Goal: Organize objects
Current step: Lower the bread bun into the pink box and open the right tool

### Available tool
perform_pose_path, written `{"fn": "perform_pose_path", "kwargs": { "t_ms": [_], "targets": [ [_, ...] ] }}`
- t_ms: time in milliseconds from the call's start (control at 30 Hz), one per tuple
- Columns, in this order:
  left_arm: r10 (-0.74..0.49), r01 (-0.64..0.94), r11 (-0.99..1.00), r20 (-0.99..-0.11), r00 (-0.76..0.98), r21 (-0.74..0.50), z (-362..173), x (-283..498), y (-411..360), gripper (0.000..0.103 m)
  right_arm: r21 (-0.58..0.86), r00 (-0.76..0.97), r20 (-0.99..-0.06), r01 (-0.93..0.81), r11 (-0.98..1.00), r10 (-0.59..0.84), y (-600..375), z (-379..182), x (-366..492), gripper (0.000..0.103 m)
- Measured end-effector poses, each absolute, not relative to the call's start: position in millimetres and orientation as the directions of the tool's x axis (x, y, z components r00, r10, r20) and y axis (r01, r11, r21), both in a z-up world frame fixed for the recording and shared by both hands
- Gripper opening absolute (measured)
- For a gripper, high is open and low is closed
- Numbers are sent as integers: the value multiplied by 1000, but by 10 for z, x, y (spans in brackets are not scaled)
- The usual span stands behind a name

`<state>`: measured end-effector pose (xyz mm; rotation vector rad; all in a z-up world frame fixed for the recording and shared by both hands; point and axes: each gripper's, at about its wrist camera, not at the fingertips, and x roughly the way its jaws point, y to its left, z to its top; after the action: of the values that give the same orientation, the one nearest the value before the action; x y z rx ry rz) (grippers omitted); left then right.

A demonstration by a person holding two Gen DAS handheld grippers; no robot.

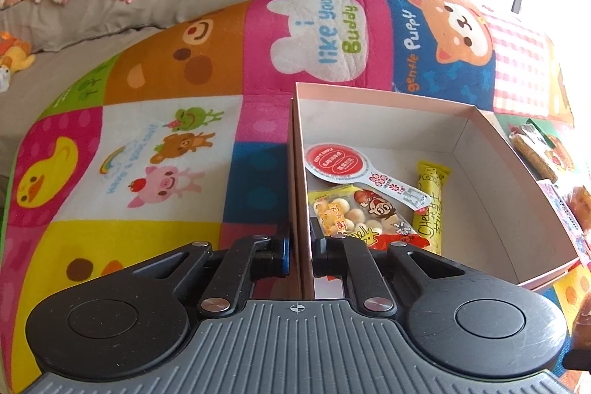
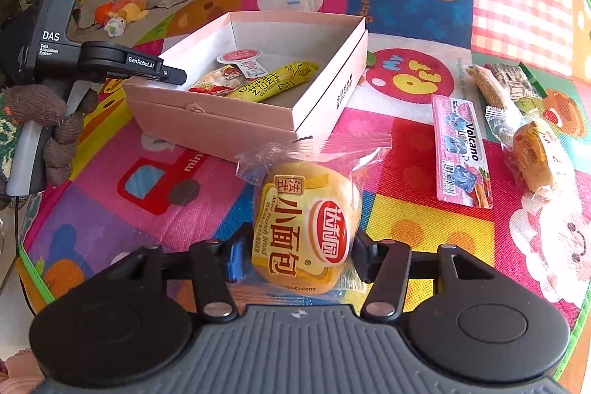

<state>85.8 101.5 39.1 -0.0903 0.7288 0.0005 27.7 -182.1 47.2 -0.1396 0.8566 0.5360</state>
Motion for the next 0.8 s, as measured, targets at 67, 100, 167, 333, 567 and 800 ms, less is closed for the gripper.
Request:
{"fn": "perform_pose_path", "kwargs": {
  "t_ms": [67,100,167,333,567,800],
  "targets": [
    [-34,-36,995,-660,751,-93,384,841,1020,11,93,536,-746,-504,858,396,-1865,574,261,54],
    [-36,-39,994,-658,752,-99,381,840,1027,11,92,538,-744,-505,858,397,-1880,629,255,54],
    [-40,-44,993,-657,753,-111,378,844,1039,11,89,547,-735,-508,857,401,-1898,754,249,54],
    [-42,-50,991,-655,755,-122,373,843,1050,12,135,563,-688,-520,843,458,-1852,1144,402,54],
    [-42,-57,990,-659,751,-128,373,848,1052,12,99,615,-626,-547,831,480,-1205,1556,1125,56],
    [-48,-45,992,-674,738,-120,326,832,1043,12,174,609,-639,-480,860,470,-1137,1538,1504,75]
  ]
}}
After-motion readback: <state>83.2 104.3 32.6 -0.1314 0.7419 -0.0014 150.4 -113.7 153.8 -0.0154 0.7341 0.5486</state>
